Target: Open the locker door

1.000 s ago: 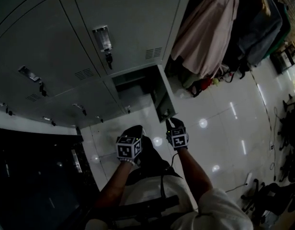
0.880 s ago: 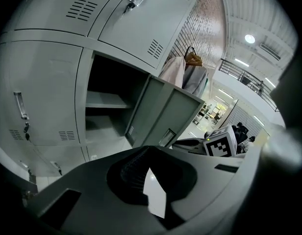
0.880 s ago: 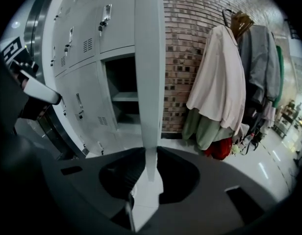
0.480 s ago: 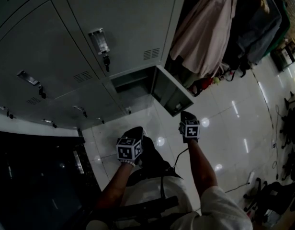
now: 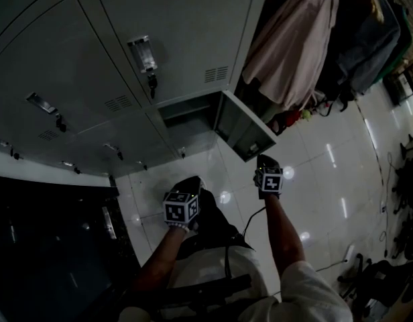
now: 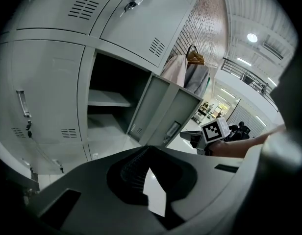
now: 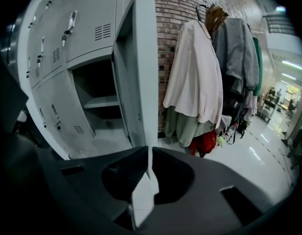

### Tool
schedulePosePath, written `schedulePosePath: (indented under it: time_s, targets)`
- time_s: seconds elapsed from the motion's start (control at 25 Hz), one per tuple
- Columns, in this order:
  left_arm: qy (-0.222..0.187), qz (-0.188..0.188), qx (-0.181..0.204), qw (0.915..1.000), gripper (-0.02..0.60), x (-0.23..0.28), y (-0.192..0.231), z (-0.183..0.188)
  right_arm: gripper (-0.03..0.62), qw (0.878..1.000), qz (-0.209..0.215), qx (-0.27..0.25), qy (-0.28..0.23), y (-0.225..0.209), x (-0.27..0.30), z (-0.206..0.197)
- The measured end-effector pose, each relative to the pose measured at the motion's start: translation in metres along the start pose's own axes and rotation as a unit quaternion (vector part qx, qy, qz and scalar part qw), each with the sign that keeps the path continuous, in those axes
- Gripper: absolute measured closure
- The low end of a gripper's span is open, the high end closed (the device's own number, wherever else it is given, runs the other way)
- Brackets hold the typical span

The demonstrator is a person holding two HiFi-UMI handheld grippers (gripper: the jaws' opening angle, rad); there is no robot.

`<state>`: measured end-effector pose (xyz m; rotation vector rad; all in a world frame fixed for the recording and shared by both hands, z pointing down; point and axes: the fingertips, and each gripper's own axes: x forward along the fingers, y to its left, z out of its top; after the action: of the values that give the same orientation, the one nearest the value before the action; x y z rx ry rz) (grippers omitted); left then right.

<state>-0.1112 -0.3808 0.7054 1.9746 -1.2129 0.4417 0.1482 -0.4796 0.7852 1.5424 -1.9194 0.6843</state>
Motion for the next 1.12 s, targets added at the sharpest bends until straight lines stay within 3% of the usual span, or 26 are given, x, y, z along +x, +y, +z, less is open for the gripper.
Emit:
schedulePosePath:
  time_s: [0.4,0.48,0.88,1.12]
  targets:
    - [-0.031,-0.002,0.008,0.9995,0.583,-0.025,-0.019,-0.001,0.549,0.999,0.011,0.0,-0.043,0.027,-0.058,-0.01]
    - [-0.038,-0.002,0.002,0.9993,0.583,-0.035,-0.027,-0.006,0.588,0.998,0.035,-0.007,-0.046,0.046,-0.079,-0.014]
    - [-0.107,0.046,-0.039,0.9924,0.583,-0.095,-0.052,-0.024,0.586,0.985,0.167,0.013,-0.038,0.116,-0.131,-0.029]
    - [-0.141,0.072,-0.055,0.9859,0.583,-0.126,-0.105,-0.06,0.586,0.975,0.221,0.004,-0.039,0.116,-0.203,-0.047]
